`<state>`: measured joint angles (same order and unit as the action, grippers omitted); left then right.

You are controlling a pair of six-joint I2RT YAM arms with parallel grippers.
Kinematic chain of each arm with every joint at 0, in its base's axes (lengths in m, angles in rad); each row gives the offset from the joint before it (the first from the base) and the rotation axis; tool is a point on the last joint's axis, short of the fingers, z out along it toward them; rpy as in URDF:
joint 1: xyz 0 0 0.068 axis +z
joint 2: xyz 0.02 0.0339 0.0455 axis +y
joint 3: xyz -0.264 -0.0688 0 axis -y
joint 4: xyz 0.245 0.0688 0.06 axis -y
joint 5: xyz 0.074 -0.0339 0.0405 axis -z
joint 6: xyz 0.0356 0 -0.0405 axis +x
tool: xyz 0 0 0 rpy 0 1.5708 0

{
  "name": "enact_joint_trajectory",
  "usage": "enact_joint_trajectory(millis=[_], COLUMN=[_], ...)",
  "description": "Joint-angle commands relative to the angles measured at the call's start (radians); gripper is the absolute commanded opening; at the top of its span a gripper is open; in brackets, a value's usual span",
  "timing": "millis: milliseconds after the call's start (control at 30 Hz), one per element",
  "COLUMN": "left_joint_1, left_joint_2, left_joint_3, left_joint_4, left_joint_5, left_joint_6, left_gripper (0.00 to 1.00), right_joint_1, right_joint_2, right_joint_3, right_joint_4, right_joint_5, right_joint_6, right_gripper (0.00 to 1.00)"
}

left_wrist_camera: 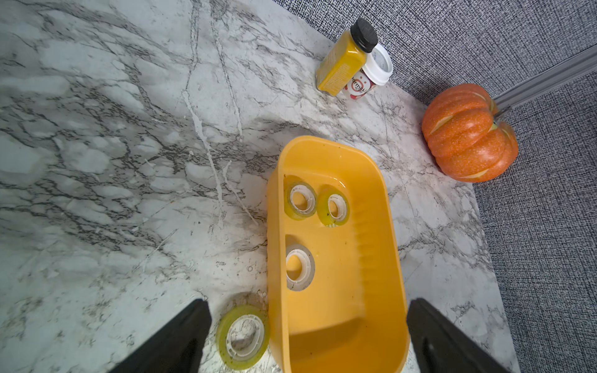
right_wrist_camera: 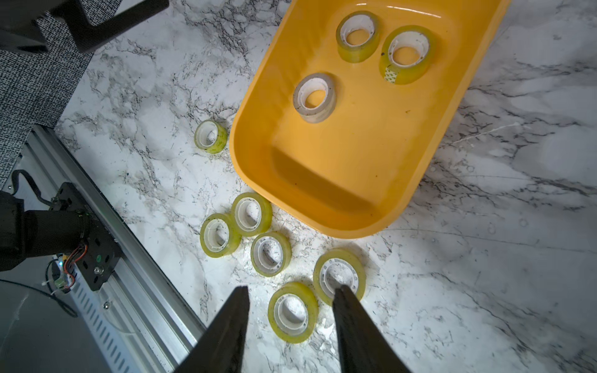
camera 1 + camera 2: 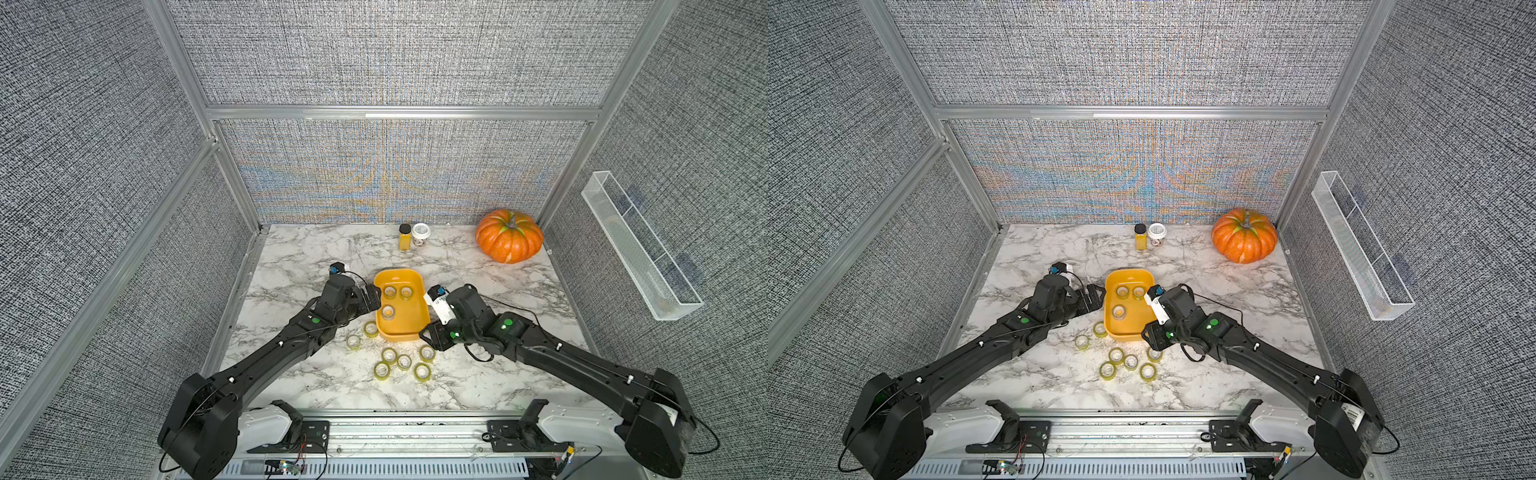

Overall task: Put the transparent tape into the storage box
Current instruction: Pick up the tape at the center of the board.

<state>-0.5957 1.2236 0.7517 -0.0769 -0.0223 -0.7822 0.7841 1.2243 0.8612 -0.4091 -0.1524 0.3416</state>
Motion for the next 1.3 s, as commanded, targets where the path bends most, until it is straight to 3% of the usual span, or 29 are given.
enact_joint_trajectory(millis=[0,733,967,1267], left_joint_1=[0.000,0.000,0.000,0.000], left_joint_2=[-0.013,-0.042,-0.065,-0.002], left_joint_3=[0.001,-0.102,-0.082,-0.035], left_joint_4=[0.020,0.023,0.007,0.013], left_joint_5=[0.012,-0.027,-0.082,-0.041], left_joint_6=[0.007,-0.054,-0.043,-0.023], left_gripper=[1.00,1.00,1.00,1.00], right_joint_1=[0.012,0.138,0.168,0.168], right_joint_2=[0.023,0.159,0.146,0.190], right_joint_3=[0.012,0.054,-0.028,-0.040], right_joint_4=[0.031,-0.042,-0.099,-0.044], right_joint_5=[-0.009,0.107,0.268,0.265], right_joint_6=[-0.001,0.036,0.069,0.070], right_gripper=[0.48,0.46,0.45,0.45])
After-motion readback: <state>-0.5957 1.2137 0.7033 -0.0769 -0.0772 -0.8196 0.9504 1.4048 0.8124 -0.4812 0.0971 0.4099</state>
